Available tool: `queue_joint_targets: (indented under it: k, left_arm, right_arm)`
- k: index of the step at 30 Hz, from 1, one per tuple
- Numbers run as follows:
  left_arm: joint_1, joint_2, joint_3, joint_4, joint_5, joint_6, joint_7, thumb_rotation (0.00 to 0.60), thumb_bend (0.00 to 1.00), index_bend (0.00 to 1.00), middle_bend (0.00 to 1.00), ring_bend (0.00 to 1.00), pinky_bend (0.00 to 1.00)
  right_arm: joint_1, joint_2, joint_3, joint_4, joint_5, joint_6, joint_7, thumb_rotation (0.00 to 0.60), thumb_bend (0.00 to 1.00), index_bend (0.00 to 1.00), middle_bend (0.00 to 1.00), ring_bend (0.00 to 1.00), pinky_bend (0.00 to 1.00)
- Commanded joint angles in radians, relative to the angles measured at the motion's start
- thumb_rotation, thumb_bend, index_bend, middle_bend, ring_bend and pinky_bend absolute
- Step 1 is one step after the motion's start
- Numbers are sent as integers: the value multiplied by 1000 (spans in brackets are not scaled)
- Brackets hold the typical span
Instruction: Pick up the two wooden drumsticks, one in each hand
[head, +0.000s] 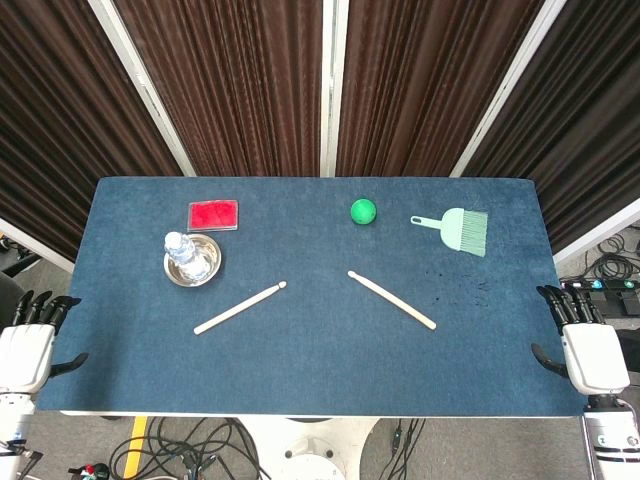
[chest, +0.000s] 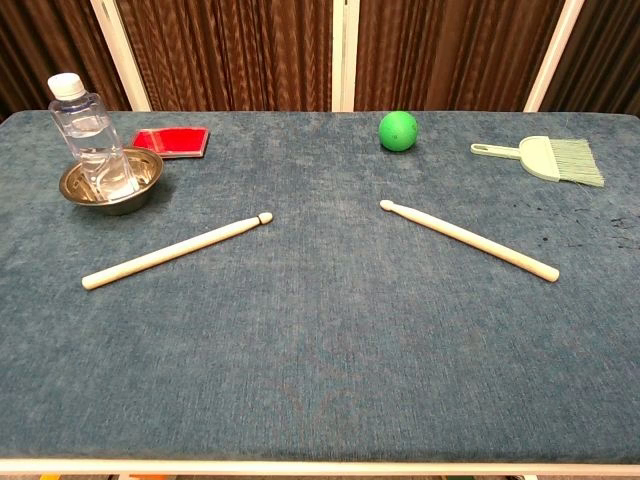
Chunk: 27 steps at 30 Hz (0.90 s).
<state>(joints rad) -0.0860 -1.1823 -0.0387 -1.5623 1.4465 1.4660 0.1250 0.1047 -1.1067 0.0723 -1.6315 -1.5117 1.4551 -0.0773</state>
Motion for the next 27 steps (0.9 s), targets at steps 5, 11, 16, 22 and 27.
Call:
queue_joint_targets:
  k: [5,11,16,22,27]
  left_arm:
    - [18,-8,5,4,9,30,3,600,2,203,188,83,0]
    - [25,-3,9,-3,18,39,-1,600,1,203,188,83,0]
    - [24,0,8,-5,22,38,-4,600,1,203,188,83,0]
    - [19,6,5,-9,25,31,-8,600,1,203,188,83,0]
    - [21,10,8,-15,21,26,-4,600,1,203,188,83,0]
  right_arm:
    - [5,6,-2,-8,-9,-3,18,600,124,110,129,52,181]
    - [14,12,-10,-9,-26,-16,54,600,124,110,129,52,181]
    - [66,11,-7,-8,-31,-96,75,600,126,110,129,52,181]
    - [202,-32,36,21,2,-278,106,600,172,98,159,52,181]
    - [320,-116,76,93,51,-421,117,600,249,70,226,52,181]
